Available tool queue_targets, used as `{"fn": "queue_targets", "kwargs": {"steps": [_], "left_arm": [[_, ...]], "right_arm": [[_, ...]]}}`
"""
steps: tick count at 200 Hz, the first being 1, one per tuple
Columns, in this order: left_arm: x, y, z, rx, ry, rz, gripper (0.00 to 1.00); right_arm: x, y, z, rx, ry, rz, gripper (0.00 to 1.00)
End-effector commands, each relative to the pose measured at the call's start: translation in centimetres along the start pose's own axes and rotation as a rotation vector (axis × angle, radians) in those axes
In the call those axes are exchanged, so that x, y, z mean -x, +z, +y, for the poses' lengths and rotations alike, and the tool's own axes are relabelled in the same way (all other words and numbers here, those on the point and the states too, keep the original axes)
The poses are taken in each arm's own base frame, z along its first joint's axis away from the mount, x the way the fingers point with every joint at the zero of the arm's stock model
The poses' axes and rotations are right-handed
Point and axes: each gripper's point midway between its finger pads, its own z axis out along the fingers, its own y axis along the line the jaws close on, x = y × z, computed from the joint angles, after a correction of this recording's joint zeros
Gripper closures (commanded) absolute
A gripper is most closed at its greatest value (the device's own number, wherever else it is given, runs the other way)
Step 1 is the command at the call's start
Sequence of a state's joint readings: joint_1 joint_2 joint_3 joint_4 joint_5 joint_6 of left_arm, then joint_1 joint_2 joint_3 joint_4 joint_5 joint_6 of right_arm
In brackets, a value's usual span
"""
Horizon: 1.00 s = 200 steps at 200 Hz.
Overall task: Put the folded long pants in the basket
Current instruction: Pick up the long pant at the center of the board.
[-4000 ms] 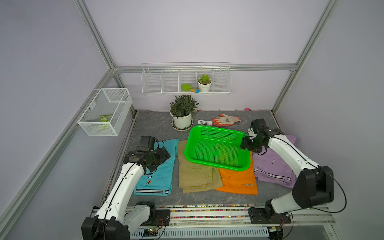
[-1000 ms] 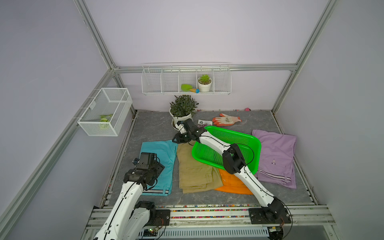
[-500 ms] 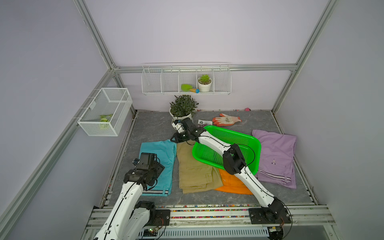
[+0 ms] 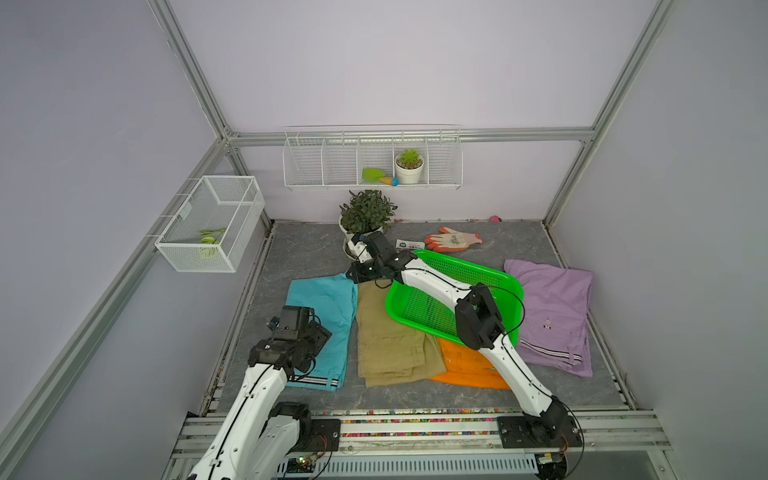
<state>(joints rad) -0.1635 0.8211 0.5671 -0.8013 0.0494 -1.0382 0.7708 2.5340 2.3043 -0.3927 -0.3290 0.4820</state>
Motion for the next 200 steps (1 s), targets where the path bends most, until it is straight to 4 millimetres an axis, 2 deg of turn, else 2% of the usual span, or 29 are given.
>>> {"fn": "queue_targets", "kwargs": {"steps": [1, 21, 39, 72, 122, 145, 183, 200], "left_arm": [[-0.8, 0.6, -0.6, -0.045, -0.001, 0.044, 0.17], [-1.5, 1.0, -0.6, -0.054, -0.010, 0.086, 0.16], [-2.4, 1.6, 0.1, -0.038, -0.044, 0.123, 0.15], [-4.1, 3.9, 0.4, -0.103, -0.085, 0.189, 0.17], [-3.0, 5.3, -0.6, -0.150, -0.094, 0.139, 0.21], [-3.5, 6.4, -1.4, -0.204, -0.136, 0.174, 0.28], [-3.9, 7.9, 0.3, -0.113, -0.133, 0.192, 0.46], [-4.0, 8.3, 0.7, -0.096, -0.121, 0.195, 0.58]], "right_arm": [[6.1, -5.4, -3.6, -0.126, 0.035, -0.192, 1.00], [5.1, -5.5, -6.5, -0.151, 0.099, -0.182, 1.00], [4.1, -5.3, -7.7, -0.172, 0.106, -0.170, 1.00], [3.7, -5.0, -7.1, -0.136, 0.106, -0.157, 1.00], [3.3, -5.2, -6.3, -0.103, 0.091, -0.141, 1.00], [3.4, -5.6, -5.8, -0.092, 0.089, -0.143, 1.00], [3.7, -6.1, -5.2, -0.070, 0.095, -0.148, 1.00], [3.8, -6.3, -4.9, -0.061, 0.097, -0.148, 1.00]]}}
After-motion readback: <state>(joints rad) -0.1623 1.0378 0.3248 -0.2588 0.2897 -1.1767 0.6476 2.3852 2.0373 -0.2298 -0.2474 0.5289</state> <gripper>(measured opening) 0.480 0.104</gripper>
